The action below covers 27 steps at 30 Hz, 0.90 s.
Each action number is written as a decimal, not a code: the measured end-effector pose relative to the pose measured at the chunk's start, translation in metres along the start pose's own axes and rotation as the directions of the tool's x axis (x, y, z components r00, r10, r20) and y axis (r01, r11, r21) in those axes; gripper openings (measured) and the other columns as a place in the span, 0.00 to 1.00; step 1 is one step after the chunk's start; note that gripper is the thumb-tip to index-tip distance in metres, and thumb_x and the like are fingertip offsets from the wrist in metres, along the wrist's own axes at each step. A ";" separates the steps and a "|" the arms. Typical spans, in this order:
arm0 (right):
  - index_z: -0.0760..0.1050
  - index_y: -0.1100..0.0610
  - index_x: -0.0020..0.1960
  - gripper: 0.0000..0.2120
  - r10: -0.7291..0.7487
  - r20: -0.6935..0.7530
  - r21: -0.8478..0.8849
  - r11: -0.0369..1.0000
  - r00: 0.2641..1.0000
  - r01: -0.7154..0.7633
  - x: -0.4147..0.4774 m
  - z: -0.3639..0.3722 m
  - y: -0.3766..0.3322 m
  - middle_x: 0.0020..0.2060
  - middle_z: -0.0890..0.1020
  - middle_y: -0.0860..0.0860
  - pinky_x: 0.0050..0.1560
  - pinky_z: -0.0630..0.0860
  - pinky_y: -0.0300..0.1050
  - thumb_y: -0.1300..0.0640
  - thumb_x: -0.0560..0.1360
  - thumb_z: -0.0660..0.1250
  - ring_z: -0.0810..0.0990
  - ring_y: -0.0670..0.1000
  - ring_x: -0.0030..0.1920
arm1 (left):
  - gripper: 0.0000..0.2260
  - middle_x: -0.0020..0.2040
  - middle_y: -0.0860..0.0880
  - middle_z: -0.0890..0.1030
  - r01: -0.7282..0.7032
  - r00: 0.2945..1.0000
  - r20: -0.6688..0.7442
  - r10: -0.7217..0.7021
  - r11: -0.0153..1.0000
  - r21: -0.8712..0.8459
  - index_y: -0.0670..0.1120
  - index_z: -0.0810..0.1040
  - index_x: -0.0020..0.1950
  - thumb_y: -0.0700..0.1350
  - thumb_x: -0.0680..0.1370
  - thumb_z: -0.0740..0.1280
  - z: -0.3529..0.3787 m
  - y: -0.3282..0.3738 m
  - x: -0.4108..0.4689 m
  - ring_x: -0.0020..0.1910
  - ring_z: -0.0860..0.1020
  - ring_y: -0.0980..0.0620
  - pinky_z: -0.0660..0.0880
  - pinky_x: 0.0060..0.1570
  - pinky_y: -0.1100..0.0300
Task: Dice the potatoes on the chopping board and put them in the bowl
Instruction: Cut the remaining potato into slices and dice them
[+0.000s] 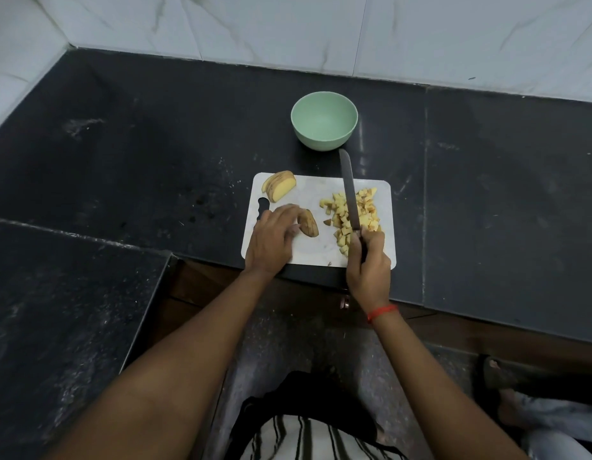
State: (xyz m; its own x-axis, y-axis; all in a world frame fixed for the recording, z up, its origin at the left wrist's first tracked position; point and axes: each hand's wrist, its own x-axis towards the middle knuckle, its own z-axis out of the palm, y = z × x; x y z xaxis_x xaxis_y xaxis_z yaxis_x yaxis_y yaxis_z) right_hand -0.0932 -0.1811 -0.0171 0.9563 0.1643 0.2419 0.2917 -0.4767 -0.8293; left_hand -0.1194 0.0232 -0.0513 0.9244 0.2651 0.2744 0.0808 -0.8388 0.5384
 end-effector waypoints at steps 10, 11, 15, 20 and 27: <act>0.67 0.57 0.50 0.08 0.005 0.072 0.036 0.999 0.997 -0.008 0.012 0.007 0.016 0.33 0.79 0.52 0.28 0.69 0.50 0.53 0.84 0.59 0.77 0.53 0.31 | 0.26 0.74 0.55 0.72 -0.272 0.916 0.366 0.163 0.924 0.268 0.60 0.76 0.72 0.38 0.78 0.58 -0.016 0.007 0.033 0.58 0.71 0.46 0.77 0.43 0.49; 0.67 0.57 0.50 0.08 0.004 0.068 0.049 0.999 0.998 -0.007 0.012 0.006 0.016 0.33 0.79 0.52 0.29 0.69 0.51 0.54 0.84 0.60 0.76 0.51 0.30 | 0.26 0.72 0.54 0.73 -0.288 0.907 0.379 0.181 0.925 0.248 0.58 0.77 0.71 0.36 0.77 0.62 -0.018 0.005 0.038 0.58 0.71 0.46 0.78 0.42 0.48; 0.66 0.55 0.48 0.07 -0.004 0.066 0.073 0.997 0.998 -0.001 0.014 0.006 0.016 0.31 0.76 0.51 0.28 0.67 0.48 0.55 0.84 0.60 0.74 0.50 0.31 | 0.27 0.67 0.54 0.76 -0.335 0.881 0.420 0.216 0.912 0.235 0.55 0.79 0.68 0.33 0.74 0.69 -0.022 -0.001 0.046 0.57 0.70 0.49 0.75 0.41 0.53; 0.65 0.52 0.48 0.07 -0.018 0.064 0.088 0.996 0.998 0.013 0.015 0.007 0.020 0.30 0.74 0.46 0.27 0.66 0.46 0.55 0.84 0.60 0.74 0.50 0.30 | 0.23 0.59 0.50 0.79 -0.364 0.896 0.367 0.252 0.888 0.279 0.52 0.81 0.66 0.35 0.73 0.72 -0.018 -0.002 0.044 0.54 0.74 0.47 0.73 0.41 0.54; 0.66 0.53 0.48 0.06 -0.007 0.075 0.095 0.996 0.997 0.000 0.017 0.010 0.026 0.31 0.75 0.48 0.27 0.67 0.46 0.55 0.84 0.60 0.74 0.51 0.30 | 0.13 0.50 0.47 0.77 0.173 0.983 0.027 -0.180 0.971 0.163 0.47 0.83 0.62 0.49 0.80 0.69 0.007 0.023 0.015 0.52 0.74 0.45 0.77 0.49 0.46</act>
State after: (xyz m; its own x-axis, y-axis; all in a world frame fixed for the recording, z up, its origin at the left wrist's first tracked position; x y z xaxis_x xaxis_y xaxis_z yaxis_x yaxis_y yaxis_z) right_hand -0.0700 -0.1818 -0.0395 0.9500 0.2318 0.2093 0.2883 -0.3930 -0.8732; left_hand -0.1009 0.0045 -0.0398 0.9045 0.3986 0.1513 0.2994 -0.8465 0.4403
